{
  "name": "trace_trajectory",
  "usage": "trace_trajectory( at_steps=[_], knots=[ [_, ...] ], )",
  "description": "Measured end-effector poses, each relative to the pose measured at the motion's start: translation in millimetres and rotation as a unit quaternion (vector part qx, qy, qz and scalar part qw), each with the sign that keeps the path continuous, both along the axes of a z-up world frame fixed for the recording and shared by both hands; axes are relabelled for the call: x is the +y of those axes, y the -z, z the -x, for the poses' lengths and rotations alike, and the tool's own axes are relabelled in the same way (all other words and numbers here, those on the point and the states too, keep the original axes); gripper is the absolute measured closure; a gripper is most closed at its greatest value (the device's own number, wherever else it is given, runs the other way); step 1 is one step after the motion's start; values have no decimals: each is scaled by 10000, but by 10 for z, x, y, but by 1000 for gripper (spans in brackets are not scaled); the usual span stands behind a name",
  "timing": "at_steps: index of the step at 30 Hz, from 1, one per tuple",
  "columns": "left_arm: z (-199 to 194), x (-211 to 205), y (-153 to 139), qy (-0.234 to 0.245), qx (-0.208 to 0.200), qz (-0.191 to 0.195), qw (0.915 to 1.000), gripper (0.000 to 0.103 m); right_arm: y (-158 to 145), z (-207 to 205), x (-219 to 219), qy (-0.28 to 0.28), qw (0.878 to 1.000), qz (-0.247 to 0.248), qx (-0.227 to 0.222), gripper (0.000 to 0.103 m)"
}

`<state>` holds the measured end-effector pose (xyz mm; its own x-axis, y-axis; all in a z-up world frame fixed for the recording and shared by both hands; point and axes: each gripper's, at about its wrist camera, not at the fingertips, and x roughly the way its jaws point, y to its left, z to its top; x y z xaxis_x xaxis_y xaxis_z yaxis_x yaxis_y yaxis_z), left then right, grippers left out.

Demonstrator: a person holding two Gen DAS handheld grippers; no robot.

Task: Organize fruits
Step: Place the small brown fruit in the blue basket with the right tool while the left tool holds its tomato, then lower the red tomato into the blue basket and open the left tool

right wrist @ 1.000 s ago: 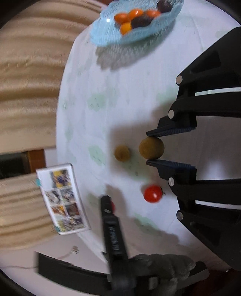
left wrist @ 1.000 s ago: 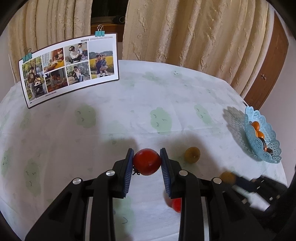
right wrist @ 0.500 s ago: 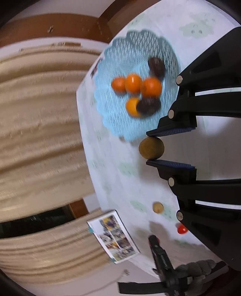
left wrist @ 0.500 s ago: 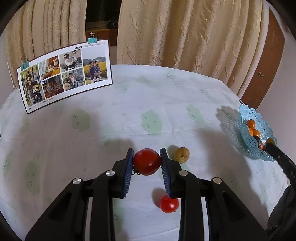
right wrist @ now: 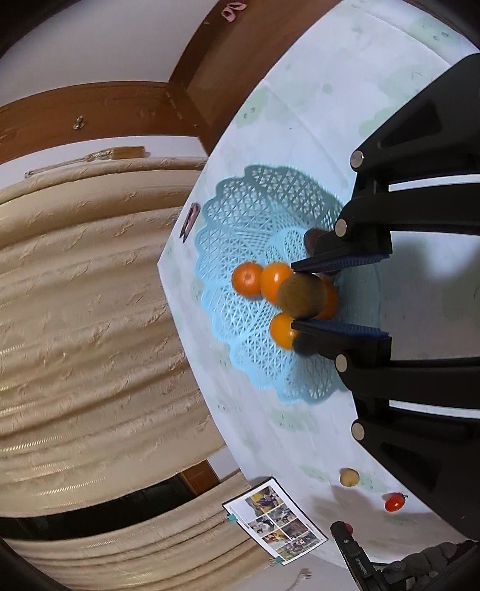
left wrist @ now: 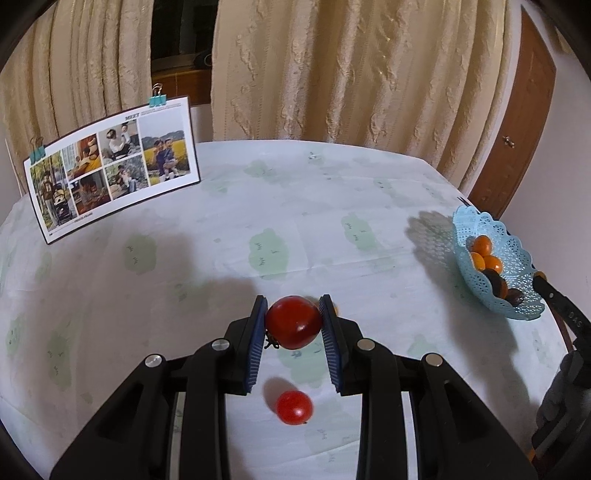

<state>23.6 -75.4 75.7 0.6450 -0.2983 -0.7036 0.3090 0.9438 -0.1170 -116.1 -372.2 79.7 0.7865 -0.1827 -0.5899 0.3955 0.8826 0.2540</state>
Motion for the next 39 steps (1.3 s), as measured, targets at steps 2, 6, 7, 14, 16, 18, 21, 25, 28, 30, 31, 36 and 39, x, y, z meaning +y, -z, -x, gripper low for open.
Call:
trace_trajectory(
  at_steps=[2,6,7,14,16,18,21,25,28,30,31,36,39],
  knots=[
    [13,-56,-25,44,-21,-15,10000,74,29,25,-58,35,9999,-103,-50,72],
    [50,-192,-83,154,-84,-47,9998,74,58,106,-166,260,9992,-223,-184,71],
    [58,-231,-96,192,-101,-52,9998,74,59,124,-184,341,9990,-202,-207,71],
    [132,-672,-183,647,-172,-78,9977,74,59,313,-269,1001,9937,181,-468,64],
    [149,-806,-196,781,-183,-86,9967,74,49,386,-292,1184,9909,242,-598,54],
    [165,-969,-212,941,-215,-97,9953,74,41,436,-309,1300,9887,295,-689,53],
    [167,-1191,-233,1170,-276,-91,9927,74,59,457,-309,1366,9874,342,-725,53],
    [132,-1490,-253,1439,-308,-59,9891,74,69,451,-295,1347,9876,337,-737,53],
    [106,-1691,-253,1586,-312,-57,9868,74,75,455,-283,1357,9871,348,-772,53],
    [90,-1806,-235,1668,-300,-73,9855,74,85,440,-282,1340,9874,338,-764,53],
    [86,-1858,-230,1717,-293,-74,9847,74,85,436,-282,1335,9875,329,-767,53],
    [68,-2101,-171,1932,-238,-96,9808,73,86,435,-285,1323,9876,300,-792,53],
    [30,-2186,-127,1969,-171,-103,9802,73,88,438,-287,1313,9878,274,-794,53]
  ],
)
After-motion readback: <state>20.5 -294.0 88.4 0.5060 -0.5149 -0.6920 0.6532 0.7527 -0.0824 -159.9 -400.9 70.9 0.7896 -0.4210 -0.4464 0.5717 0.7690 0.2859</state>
